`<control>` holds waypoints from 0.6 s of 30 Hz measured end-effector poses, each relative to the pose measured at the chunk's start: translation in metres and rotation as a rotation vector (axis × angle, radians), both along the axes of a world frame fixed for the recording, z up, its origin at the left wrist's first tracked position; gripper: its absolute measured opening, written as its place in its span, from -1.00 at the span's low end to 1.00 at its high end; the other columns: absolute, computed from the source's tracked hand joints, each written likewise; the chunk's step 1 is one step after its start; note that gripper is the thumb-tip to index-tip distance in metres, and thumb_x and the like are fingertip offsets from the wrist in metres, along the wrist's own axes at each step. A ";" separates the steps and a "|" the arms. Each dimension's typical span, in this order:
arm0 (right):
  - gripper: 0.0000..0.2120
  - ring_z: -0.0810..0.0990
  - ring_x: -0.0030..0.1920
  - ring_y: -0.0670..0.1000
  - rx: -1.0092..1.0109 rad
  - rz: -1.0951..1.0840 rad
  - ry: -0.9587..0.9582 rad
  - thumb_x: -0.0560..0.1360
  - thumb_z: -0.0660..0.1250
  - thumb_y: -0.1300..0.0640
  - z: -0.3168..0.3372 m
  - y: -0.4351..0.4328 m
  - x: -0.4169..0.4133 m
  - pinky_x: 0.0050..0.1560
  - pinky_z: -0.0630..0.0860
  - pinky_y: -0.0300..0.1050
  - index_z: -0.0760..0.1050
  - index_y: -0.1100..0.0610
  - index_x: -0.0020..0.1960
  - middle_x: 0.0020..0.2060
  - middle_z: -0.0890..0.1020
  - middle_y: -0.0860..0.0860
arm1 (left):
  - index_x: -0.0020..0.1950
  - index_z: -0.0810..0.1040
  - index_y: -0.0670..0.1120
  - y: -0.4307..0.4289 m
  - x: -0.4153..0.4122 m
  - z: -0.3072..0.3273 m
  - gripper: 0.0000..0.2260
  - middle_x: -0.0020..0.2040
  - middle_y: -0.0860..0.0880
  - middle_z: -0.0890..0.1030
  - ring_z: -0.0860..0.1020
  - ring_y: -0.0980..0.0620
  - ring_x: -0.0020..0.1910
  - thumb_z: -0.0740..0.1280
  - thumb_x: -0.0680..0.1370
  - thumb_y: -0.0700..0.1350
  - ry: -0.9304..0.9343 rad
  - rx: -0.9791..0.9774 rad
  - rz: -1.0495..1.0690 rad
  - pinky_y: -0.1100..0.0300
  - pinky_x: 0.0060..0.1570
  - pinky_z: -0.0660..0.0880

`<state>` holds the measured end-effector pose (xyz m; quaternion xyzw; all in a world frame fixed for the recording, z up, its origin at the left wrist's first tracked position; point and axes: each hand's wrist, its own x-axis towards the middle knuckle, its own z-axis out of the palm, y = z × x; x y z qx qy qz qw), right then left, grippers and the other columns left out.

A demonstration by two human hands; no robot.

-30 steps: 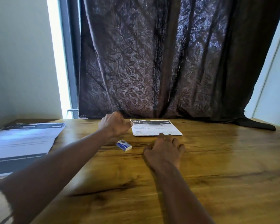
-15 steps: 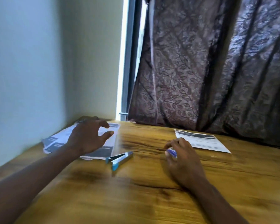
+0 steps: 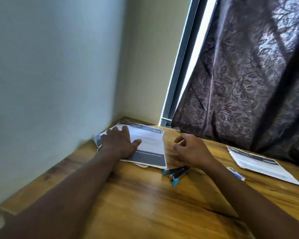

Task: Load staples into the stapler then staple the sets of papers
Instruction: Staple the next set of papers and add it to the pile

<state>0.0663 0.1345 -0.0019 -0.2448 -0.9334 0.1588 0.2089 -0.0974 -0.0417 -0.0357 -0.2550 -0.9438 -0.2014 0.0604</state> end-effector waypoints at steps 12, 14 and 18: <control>-0.67 0.47 -0.20 0.03 -0.680 -0.207 -0.052 0.55 0.41 0.11 0.007 -0.011 -0.071 -0.27 0.38 -0.11 0.37 0.17 0.21 -0.01 0.57 0.16 | 0.43 0.41 0.00 0.002 -0.007 -0.002 -0.42 0.45 -0.16 0.41 0.39 -0.20 0.43 0.28 0.51 0.29 0.018 0.044 -0.001 -0.12 0.39 0.32; -0.65 0.50 -0.18 0.03 -0.757 -0.222 0.012 0.53 0.43 0.16 0.005 -0.004 -0.070 -0.29 0.36 -0.11 0.42 0.19 0.26 0.00 0.61 0.15 | 0.44 0.40 0.00 0.002 -0.006 -0.001 -0.42 0.45 -0.16 0.41 0.39 -0.21 0.44 0.28 0.51 0.29 0.025 0.047 0.005 -0.12 0.38 0.31; -0.69 0.63 -0.15 0.06 -0.870 -0.104 0.171 0.53 0.39 0.32 0.000 0.004 -0.067 -0.29 0.53 -0.08 0.52 0.10 0.24 0.04 0.67 0.18 | 0.45 0.38 -0.01 0.004 -0.004 -0.001 -0.41 0.47 -0.16 0.39 0.35 -0.20 0.46 0.28 0.53 0.28 0.026 0.067 -0.007 -0.15 0.39 0.29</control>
